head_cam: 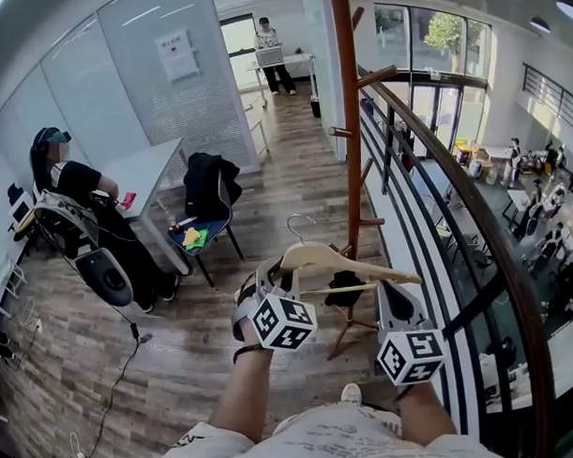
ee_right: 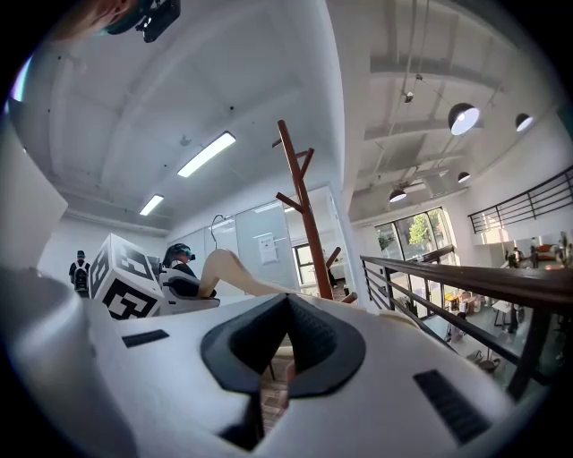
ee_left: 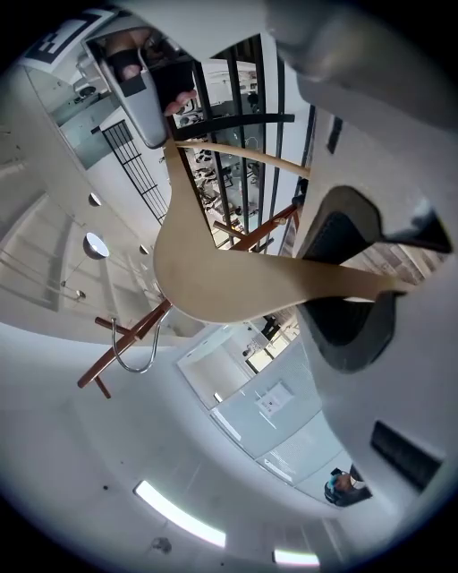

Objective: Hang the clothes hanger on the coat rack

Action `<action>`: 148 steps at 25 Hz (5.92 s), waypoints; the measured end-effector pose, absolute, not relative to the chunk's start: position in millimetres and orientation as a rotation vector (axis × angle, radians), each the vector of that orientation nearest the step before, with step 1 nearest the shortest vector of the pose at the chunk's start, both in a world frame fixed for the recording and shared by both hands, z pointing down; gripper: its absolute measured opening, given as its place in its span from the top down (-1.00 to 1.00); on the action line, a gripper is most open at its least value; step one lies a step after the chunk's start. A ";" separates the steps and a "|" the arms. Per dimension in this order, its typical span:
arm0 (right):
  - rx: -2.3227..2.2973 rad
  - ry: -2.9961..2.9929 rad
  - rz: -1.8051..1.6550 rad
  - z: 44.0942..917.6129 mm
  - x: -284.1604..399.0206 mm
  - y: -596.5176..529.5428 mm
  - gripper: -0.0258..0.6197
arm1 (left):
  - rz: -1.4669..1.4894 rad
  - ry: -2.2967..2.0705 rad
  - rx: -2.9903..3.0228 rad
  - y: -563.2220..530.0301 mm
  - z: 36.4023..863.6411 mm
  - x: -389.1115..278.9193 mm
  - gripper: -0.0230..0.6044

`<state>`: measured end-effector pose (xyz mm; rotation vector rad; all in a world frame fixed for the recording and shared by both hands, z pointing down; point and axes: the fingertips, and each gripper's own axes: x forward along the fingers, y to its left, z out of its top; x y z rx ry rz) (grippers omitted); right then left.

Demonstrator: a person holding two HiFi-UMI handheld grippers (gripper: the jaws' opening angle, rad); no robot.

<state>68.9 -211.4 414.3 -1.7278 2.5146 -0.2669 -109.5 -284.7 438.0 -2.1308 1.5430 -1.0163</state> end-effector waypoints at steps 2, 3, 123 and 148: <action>-1.705 2.525 -0.262 411.0 72.6 -223.7 0.92 | -1.010 1.539 -2.126 -296.7 432.4 -101.8 0.64; -1.692 2.530 -0.260 409.7 74.1 -230.0 0.92 | -1.008 1.534 -2.123 -302.7 429.7 -97.4 0.64; -1.410 2.681 -0.322 413.1 60.9 -369.5 0.92 | -0.016 1.677 -2.553 -422.1 349.9 -85.5 0.90; -1.498 2.693 -0.196 427.5 34.4 -369.4 0.92 | -0.174 1.842 -2.579 -389.8 432.4 -85.9 0.92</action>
